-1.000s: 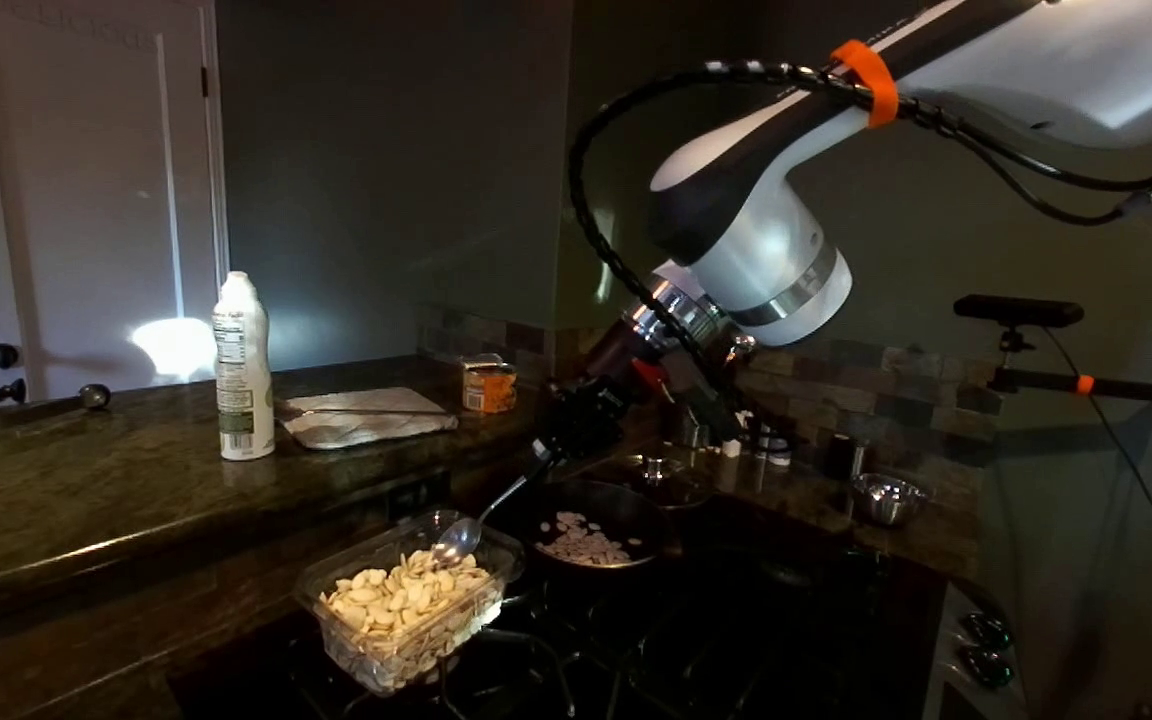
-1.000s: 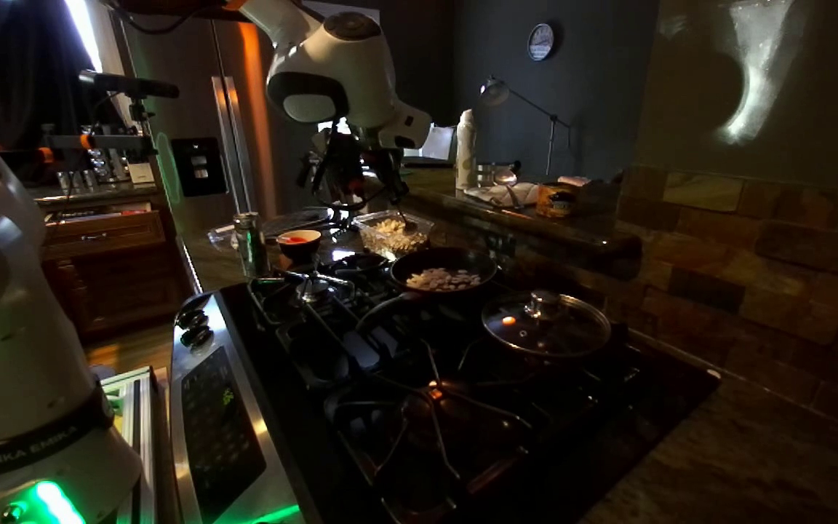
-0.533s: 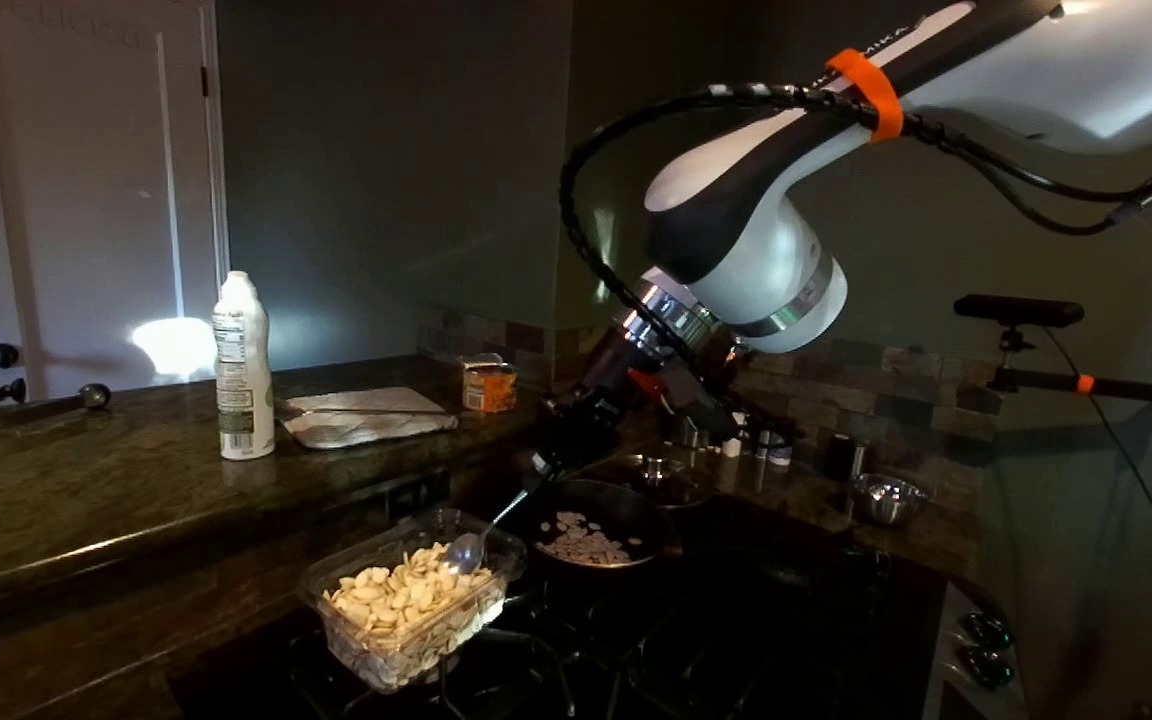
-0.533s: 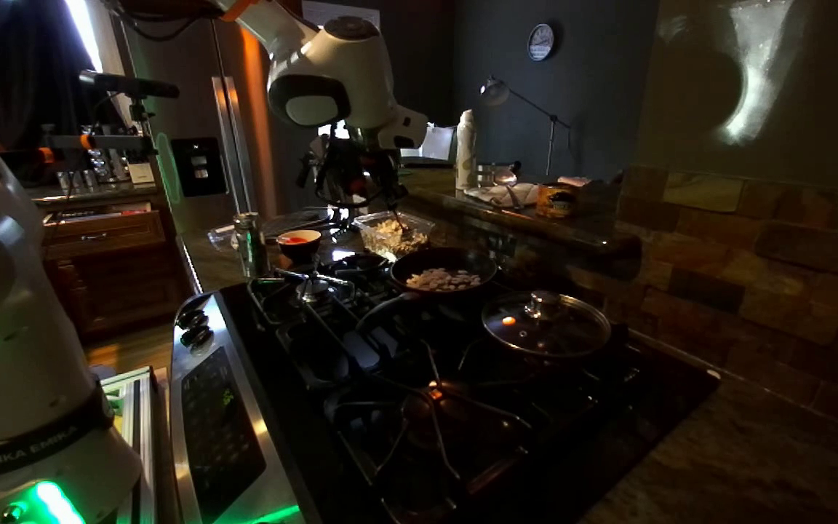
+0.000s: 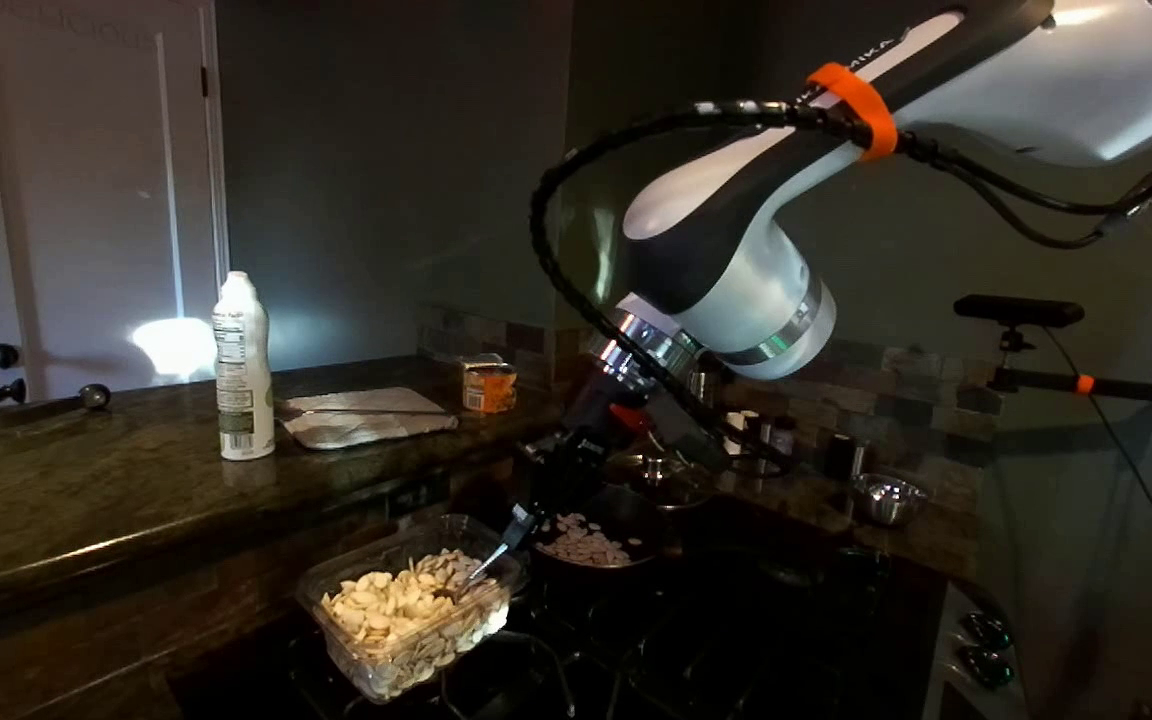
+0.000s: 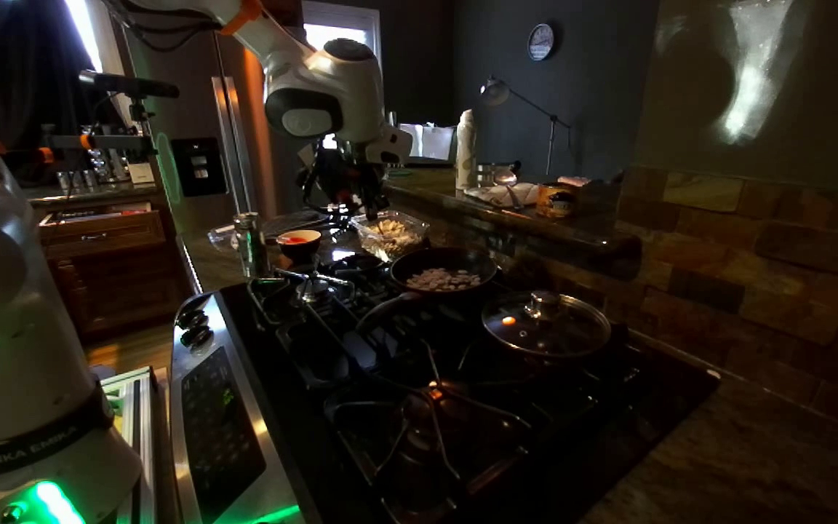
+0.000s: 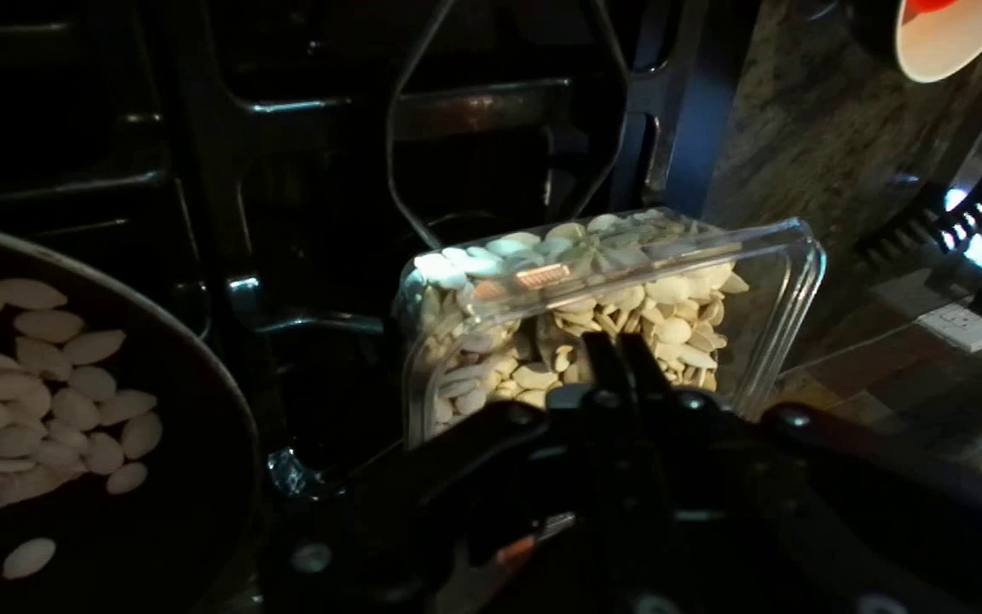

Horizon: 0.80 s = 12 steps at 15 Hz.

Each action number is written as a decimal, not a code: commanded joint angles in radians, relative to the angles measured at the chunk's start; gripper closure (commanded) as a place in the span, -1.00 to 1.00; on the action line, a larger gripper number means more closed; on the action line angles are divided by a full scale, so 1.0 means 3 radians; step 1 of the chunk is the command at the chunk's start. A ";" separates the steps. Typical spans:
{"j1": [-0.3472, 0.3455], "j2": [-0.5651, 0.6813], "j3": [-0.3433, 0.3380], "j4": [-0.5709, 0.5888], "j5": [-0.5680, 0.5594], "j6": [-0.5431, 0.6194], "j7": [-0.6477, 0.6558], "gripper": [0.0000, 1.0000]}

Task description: Use the white spoon to place some of the white objects from the clear container onto the pan.

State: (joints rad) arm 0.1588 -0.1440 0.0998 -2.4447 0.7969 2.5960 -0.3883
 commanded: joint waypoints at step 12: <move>-0.0106 0.0470 -0.0141 0.0156 0.1223 -0.0434 -0.0152 0.98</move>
State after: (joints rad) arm 0.1465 -0.0725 0.0699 -2.4084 1.0651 2.5297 -0.3573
